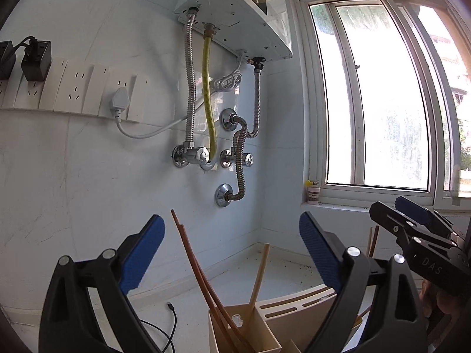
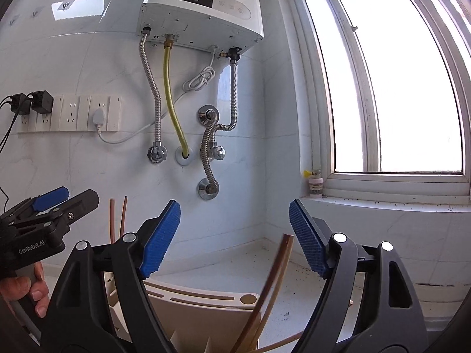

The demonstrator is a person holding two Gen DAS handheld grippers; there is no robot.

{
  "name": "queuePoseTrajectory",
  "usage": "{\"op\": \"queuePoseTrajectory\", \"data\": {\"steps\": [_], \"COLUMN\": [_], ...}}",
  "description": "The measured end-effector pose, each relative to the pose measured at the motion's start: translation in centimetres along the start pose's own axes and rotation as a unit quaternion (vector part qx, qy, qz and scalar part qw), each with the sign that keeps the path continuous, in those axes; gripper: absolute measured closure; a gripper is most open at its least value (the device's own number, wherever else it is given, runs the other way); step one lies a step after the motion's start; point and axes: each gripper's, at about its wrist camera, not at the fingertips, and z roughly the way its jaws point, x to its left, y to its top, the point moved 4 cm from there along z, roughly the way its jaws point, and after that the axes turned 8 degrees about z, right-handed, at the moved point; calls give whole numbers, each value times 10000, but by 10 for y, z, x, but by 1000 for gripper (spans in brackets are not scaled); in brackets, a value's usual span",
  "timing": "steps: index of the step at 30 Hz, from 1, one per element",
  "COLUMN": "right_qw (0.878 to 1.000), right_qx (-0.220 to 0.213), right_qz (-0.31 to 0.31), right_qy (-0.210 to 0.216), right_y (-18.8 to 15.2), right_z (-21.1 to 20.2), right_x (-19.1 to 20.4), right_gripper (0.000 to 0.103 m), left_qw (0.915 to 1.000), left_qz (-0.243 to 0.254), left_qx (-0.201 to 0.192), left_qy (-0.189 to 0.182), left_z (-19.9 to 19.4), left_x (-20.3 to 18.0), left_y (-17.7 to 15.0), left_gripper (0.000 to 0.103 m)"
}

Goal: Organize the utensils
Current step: 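Open both tools to release the chopsticks in the holder, then withdraw both open tools from the holder back toward the utensil row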

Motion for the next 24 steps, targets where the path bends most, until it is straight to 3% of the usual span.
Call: {"op": "queuePoseTrajectory", "data": {"steps": [13, 24], "right_qw": [9997, 9993], "right_qx": [-223, -46], "right_qz": [-11, -3], "right_qy": [-24, 366], "right_y": [28, 38], "right_z": [-25, -46], "right_x": [-8, 7], "right_gripper": [30, 29], "left_qw": [9998, 9980], "left_qz": [125, 154], "left_qx": [2, 192], "left_qy": [134, 588], "left_z": [-28, -77], "left_x": [2, 26], "left_y": [15, 28], "left_gripper": [11, 8]}}
